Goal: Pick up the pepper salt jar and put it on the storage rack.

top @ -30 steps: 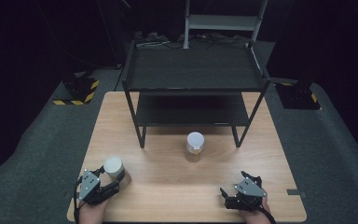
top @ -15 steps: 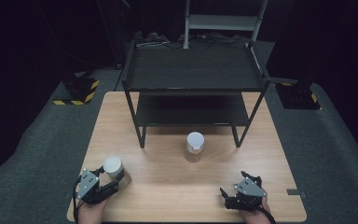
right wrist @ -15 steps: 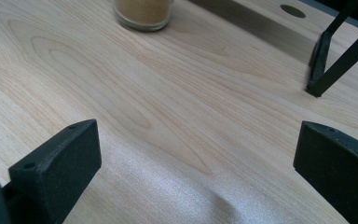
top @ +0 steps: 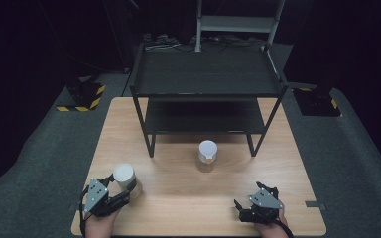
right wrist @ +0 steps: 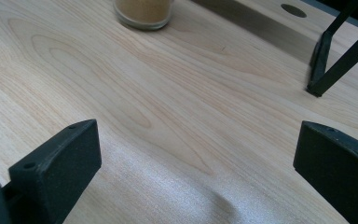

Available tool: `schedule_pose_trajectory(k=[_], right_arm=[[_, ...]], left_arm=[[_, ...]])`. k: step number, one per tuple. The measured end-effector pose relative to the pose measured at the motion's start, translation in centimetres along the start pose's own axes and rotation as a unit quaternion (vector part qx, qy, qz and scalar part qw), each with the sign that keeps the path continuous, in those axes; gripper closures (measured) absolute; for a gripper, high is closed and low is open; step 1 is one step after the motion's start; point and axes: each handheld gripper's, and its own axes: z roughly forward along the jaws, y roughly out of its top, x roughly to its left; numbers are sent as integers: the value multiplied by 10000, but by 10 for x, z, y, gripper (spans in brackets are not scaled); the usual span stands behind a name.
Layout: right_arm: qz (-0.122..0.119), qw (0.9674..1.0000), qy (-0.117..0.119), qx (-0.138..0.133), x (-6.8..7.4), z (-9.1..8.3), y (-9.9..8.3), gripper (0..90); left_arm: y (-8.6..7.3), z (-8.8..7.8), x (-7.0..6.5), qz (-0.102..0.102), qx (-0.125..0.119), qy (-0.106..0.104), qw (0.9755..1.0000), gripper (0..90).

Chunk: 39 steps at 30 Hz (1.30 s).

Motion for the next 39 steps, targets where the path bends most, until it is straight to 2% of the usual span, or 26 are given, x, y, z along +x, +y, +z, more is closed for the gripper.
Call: schedule_pose_trajectory(k=[10, 18, 19, 32, 36, 39], right_arm=[[-41, 10000, -3, 26, 1, 1, 1, 0], [-12, 10000, -1, 13, 0, 0, 0, 0], [-6, 10000, 2, 10, 0, 0, 0, 0], [14, 10000, 33, 14, -2, 0, 0, 0], [18, 10000, 36, 11, -2, 0, 0, 0], [12, 10000, 27, 0, -1, 0, 0, 0]], left_arm=[[14, 10, -8, 3, -85, -175, 9998, 347], [30, 26, -14, 28, -153, -349, 9993, 348], [36, 32, -15, 44, -171, -408, 9990, 347], [67, 59, -27, 66, -311, -644, 9974, 347], [86, 71, -31, 61, -413, -728, 9965, 347], [94, 74, -32, 68, -444, -749, 9962, 347]])
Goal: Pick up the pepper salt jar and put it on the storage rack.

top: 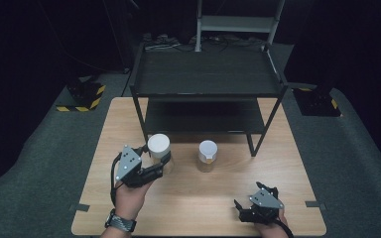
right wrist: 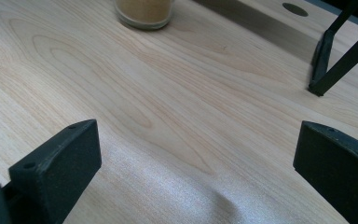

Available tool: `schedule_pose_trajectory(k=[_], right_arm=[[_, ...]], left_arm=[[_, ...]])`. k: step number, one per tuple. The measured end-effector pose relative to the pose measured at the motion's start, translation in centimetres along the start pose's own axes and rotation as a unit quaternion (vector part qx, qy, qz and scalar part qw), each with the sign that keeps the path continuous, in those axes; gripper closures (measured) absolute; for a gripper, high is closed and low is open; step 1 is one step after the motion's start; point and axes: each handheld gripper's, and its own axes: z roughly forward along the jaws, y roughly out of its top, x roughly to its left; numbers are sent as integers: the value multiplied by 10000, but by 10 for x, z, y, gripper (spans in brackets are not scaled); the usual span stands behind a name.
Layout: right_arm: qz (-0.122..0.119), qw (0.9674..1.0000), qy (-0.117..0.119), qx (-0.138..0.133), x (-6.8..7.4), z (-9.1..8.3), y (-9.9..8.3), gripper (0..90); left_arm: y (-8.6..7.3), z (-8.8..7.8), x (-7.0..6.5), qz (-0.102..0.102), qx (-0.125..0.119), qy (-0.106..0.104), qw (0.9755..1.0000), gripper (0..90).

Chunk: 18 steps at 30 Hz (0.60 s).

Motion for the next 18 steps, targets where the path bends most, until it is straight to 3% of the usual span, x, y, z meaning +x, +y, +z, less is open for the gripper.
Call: schedule_pose_trajectory(k=[18], right_arm=[[58, 10000, 36, -22, -2, 0, -1, 0]], left_arm=[[61, 13, -4, 247, -402, -71, 9989, 348]])
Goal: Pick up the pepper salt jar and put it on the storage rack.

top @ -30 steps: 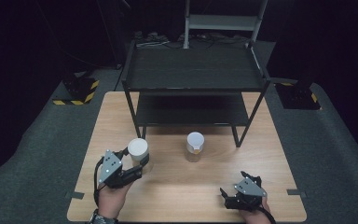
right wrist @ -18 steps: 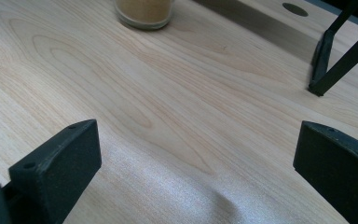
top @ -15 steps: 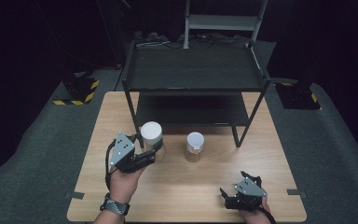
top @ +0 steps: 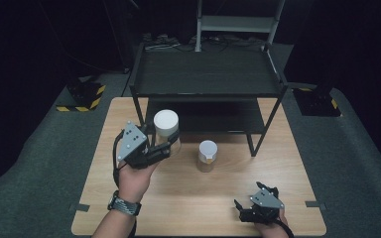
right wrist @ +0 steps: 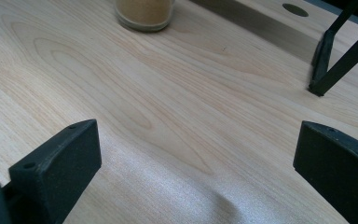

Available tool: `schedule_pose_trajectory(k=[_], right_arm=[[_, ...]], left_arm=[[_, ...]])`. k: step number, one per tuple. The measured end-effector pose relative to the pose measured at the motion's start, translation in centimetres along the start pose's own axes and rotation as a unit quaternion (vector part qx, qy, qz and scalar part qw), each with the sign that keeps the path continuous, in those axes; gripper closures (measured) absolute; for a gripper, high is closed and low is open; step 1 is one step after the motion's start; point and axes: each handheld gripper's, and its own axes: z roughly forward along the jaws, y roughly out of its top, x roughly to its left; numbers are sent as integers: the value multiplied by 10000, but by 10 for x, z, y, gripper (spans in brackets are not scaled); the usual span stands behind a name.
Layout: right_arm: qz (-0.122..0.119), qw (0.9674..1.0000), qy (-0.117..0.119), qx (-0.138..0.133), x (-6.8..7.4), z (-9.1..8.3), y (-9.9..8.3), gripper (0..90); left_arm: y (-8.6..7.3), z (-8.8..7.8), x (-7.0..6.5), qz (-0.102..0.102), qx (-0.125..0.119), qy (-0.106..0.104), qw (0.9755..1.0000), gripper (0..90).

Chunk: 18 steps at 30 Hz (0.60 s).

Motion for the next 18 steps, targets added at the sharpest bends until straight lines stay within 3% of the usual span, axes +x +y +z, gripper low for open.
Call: schedule_pose_trajectory(k=[18], right_arm=[[14, 10000, 4, -10, 0, 0, 0, 0]], left_arm=[[46, 11, 5, 134, -225, 133, 9996, 348]])
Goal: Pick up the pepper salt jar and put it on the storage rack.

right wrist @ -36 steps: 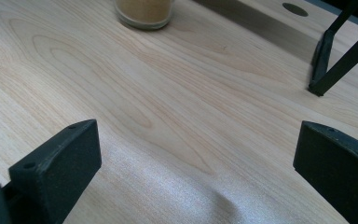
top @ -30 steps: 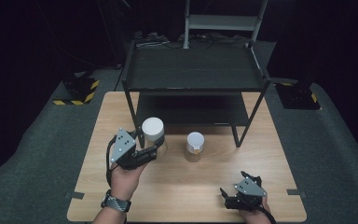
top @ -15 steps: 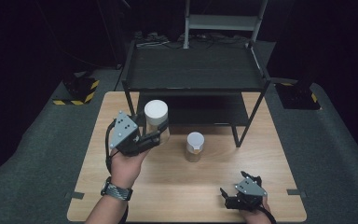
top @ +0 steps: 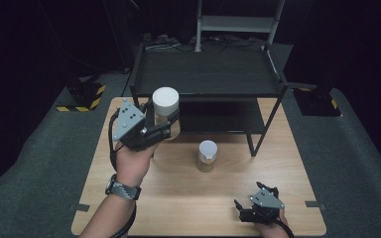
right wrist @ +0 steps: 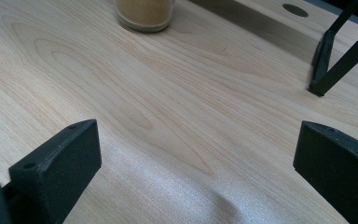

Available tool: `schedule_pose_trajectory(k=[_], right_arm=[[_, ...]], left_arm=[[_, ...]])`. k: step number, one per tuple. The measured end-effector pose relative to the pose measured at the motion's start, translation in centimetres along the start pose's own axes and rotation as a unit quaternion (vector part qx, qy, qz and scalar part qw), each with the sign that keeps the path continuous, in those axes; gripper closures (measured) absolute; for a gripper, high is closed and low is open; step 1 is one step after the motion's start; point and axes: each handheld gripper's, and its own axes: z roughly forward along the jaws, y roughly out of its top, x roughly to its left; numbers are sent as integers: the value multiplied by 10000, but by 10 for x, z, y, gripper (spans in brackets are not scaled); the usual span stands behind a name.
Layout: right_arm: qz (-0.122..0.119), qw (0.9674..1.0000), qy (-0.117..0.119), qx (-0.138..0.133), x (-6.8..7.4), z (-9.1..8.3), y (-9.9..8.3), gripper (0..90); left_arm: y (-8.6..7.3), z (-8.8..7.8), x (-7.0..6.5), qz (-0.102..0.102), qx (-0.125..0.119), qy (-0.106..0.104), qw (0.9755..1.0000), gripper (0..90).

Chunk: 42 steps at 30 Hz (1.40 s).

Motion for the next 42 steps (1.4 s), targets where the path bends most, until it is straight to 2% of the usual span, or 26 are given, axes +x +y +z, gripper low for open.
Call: schedule_pose_trajectory(k=[6, 10, 17, 20, 24, 28, 42], right_arm=[[11, 10000, 0, -8, 0, 0, 0, 0], [21, 10000, 10, -26, -1, 0, -1, 0], [12, 10000, 24, -31, -2, 0, -1, 0], [19, 10000, 24, -43, -2, -1, -2, 0], [17, 10000, 32, -44, -2, 0, -2, 0], [21, 10000, 42, -47, -2, -1, -2, 0], [42, 9999, 68, -63, -4, -1, -2, 0]], left_arm=[[16, 7, 5, -48, -74, 33, 10000, 348], [30, 13, 6, 8, -120, 85, 9999, 348], [45, 21, 7, 58, -159, 163, 9997, 348], [49, 26, 9, 19, -180, 193, 9997, 348], [52, 32, 12, -63, -196, 202, 9996, 348], [57, 40, 13, -11, -145, 282, 9995, 348], [64, 70, 21, -136, -62, 522, 9985, 348]])
